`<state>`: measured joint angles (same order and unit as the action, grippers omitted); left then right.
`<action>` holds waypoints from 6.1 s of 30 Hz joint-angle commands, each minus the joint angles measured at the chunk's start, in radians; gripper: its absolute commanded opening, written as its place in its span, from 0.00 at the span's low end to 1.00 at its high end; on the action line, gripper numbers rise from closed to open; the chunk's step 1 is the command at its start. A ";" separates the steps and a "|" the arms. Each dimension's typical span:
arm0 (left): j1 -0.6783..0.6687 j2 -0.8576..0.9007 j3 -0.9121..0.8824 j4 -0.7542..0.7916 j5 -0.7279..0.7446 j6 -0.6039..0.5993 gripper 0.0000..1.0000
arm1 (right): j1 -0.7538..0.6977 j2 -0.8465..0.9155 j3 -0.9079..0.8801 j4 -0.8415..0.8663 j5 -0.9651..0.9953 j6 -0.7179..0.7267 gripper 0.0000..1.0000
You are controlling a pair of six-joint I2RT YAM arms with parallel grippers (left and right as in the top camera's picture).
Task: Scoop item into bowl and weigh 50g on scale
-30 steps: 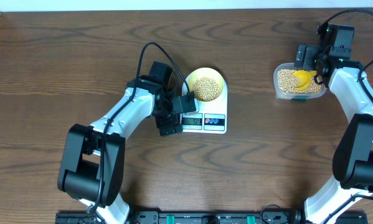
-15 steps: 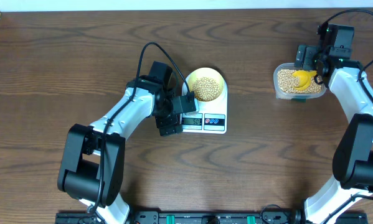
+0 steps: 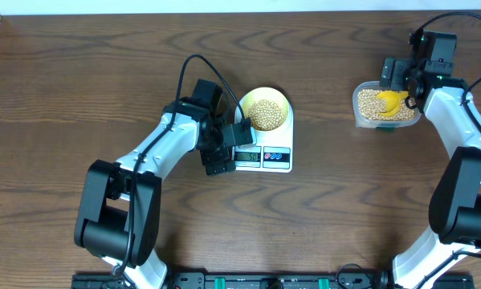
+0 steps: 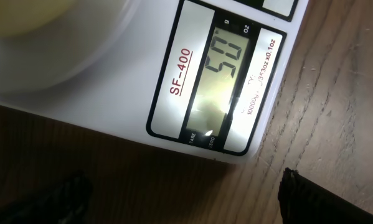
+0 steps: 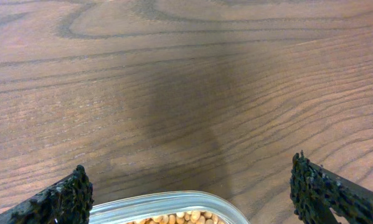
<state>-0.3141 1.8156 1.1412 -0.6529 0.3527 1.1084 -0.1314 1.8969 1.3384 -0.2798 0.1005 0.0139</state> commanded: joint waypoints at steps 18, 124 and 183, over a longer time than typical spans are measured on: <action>0.005 -0.021 -0.008 -0.003 -0.005 0.017 0.98 | 0.001 0.003 -0.007 -0.002 -0.006 -0.008 0.99; 0.168 -0.674 -0.698 0.616 0.242 -0.184 0.98 | 0.001 0.003 -0.007 -0.002 -0.006 -0.008 0.99; 0.226 -1.814 -1.138 0.601 -0.141 -0.856 0.98 | 0.001 0.003 -0.007 -0.002 -0.006 -0.008 0.99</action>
<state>-0.0933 0.0120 0.0231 -0.0189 0.2279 0.2871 -0.1314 1.8969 1.3354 -0.2802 0.0971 0.0139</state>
